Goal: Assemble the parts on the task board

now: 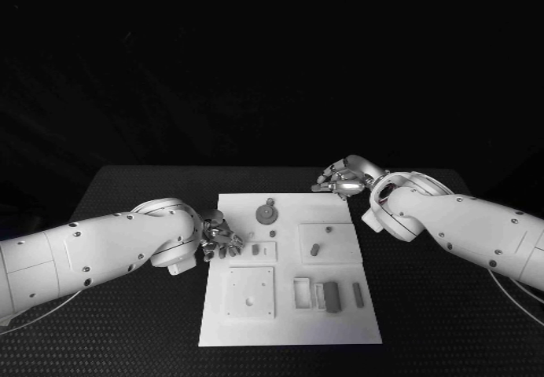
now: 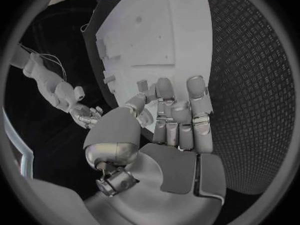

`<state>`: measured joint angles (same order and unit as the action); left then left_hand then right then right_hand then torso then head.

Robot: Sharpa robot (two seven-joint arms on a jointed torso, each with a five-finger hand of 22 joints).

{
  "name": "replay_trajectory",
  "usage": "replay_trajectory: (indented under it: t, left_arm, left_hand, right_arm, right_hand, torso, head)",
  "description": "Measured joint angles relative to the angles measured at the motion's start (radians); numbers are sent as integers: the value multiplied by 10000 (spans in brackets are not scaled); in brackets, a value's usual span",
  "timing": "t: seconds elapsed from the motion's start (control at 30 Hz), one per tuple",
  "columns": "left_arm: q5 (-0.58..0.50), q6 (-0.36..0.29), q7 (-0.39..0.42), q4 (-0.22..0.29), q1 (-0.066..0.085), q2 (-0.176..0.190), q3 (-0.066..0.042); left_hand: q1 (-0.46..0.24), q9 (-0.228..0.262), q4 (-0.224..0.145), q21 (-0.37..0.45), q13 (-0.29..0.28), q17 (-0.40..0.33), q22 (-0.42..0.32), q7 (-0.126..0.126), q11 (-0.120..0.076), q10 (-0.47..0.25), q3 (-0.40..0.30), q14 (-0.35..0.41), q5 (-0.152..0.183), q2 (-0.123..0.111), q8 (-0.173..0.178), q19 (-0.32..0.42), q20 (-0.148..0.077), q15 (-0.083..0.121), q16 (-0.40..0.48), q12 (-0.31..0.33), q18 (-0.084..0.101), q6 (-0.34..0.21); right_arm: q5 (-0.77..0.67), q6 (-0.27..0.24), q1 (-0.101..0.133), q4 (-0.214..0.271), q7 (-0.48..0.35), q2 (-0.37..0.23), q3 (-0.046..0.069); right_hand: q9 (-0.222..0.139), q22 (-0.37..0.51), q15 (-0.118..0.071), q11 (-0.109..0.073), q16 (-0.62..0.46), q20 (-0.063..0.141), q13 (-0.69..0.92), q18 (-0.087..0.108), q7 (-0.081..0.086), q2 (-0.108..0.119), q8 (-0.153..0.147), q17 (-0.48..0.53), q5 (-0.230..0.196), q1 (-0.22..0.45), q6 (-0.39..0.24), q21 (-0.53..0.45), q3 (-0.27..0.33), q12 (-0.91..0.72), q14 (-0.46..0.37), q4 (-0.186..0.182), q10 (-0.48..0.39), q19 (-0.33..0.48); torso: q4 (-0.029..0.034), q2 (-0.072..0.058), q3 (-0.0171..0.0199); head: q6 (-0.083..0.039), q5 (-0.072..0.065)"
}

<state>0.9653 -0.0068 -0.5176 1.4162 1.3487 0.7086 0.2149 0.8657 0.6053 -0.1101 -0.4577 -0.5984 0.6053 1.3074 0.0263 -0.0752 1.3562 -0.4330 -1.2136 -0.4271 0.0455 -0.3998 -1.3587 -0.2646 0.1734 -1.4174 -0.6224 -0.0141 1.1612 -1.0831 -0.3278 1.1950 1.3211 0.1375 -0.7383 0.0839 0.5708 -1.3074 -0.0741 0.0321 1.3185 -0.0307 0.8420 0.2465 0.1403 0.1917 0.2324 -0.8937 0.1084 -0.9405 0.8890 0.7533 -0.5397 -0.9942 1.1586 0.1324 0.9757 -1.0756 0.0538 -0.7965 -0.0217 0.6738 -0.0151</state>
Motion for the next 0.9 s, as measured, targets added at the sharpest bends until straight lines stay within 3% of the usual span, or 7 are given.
replay_trajectory:
  t: [0.63, 0.9]
  left_arm:
    - [1090, -183, -31, 58, -14, -273, 7]
    - [1309, -163, -62, 61, -45, -305, 73]
  left_hand:
    - [-180, 7, -109, 0, 3, -3, 6, 20, 0, 2, -231, -86, 2, -78, 1, -15, 21, -21, 1, 0, 1, 19]
    - [-226, 8, -134, -1, 3, -3, 5, 19, 0, 2, -359, -104, 101, -124, 1, -14, 23, -38, 1, 0, 2, 19]
  right_arm:
    - [15, 17, -27, -13, -3, 7, 0]
    - [29, 23, -45, -16, -5, 0, 0]
  right_hand:
    - [0, 0, 3, 0, 0, 0, -13, 0, -2, -41, 0, 0, 0, 41, 25, 0, 0, 1, 2, 0, 0, 0]
    - [0, 0, 4, 0, 0, 0, -13, -1, -4, -41, 0, 0, 0, 41, 25, 0, 0, 1, 2, 0, 0, 0]
  torso:
    - [-8, -5, -7]
    - [-8, -5, -1]
  head:
    - [19, -27]
    - [40, -32]
